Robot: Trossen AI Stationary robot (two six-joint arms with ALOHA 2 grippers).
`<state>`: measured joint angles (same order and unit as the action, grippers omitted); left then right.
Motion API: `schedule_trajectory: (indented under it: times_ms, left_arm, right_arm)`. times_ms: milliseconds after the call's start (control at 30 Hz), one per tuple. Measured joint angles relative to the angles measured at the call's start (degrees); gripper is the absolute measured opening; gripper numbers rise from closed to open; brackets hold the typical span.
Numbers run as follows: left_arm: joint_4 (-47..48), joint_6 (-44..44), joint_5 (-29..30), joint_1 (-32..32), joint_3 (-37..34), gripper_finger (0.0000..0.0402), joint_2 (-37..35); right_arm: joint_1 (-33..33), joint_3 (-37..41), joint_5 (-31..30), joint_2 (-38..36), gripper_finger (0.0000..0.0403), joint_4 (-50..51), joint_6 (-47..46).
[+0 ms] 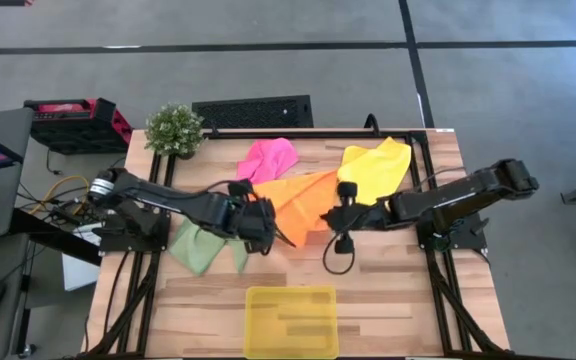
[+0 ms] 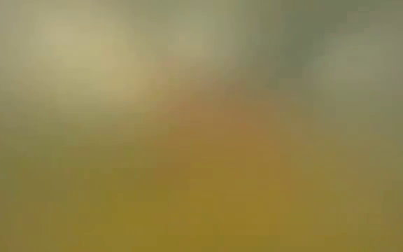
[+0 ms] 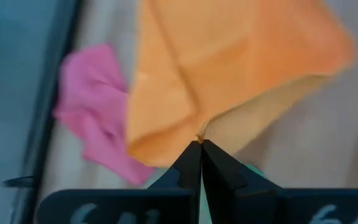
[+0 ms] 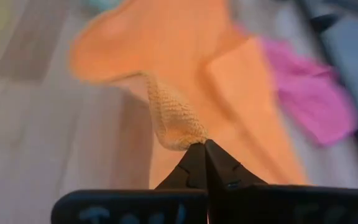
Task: Fold microfiber towels
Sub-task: Fold the orange microfiber cloth
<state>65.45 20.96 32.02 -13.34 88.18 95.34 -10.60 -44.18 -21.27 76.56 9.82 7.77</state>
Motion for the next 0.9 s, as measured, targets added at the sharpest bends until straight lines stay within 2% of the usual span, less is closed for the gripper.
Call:
schedule_trajectory:
  times_ms: [167, 367, 600, 700, 900]
  left_arm:
    - [0.3, 1.3, 10.2, 0.3, 0.0, 0.0, -2.4]
    - [0.4, 1.3, 18.3, 2.5, 0.0, 0.0, -3.0]
    - [0.0, -1.0, 26.2, 7.3, 0.0, 0.0, -3.3]
    - [-3.0, -3.5, 29.3, 10.0, 0.0, 0.0, -3.6]
    - [-14.1, -16.4, 30.0, 16.1, 0.0, 0.0, -4.3]
  right_arm:
    - [1.6, 0.0, -8.0, -6.0, 0.0003, 0.1, 1.1]
    - [5.3, -0.1, -16.1, -12.0, 0.0001, 0.0, 1.9]
    - [11.3, -0.1, -17.4, -16.4, 0.0002, -0.6, 5.3]
    - [14.4, -0.1, -18.8, -17.5, 0.0002, -3.2, 8.6]
    - [20.3, -0.2, -19.5, -19.0, 0.0003, -11.7, 16.4]
